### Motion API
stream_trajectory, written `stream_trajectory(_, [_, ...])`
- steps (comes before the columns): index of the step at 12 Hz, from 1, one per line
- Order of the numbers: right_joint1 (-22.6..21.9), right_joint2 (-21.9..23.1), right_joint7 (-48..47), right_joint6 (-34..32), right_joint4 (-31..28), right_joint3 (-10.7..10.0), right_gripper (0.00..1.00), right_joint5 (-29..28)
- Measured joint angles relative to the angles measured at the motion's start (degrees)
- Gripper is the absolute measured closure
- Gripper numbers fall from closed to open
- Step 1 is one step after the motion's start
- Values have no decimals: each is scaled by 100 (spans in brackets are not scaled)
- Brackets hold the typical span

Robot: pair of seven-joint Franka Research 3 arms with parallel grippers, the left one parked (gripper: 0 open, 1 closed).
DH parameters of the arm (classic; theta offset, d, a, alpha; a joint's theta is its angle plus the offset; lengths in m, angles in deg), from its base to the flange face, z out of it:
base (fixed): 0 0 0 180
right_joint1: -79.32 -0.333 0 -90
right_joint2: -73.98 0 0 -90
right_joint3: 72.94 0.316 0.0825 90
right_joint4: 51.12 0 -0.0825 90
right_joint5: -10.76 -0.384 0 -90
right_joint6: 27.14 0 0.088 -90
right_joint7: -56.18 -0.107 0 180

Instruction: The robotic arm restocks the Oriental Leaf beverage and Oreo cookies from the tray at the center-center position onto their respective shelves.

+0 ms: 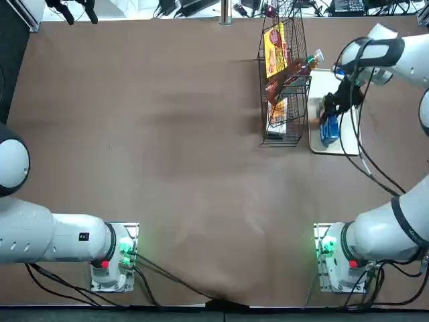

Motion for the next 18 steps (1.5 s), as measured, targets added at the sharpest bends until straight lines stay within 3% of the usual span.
stream_trajectory(4, [338, 364, 2, -1445, 935, -42, 48, 153])
stream_trajectory(9, [621, 598, 15, -3290, 2530, -61, 48, 173])
stream_trajectory(13, [584, 908, -95, -3749, 3119, 17, 48, 151])
stream_trajectory(18, [568, 1472, -546, -3998, 3383, 87, 48, -932])
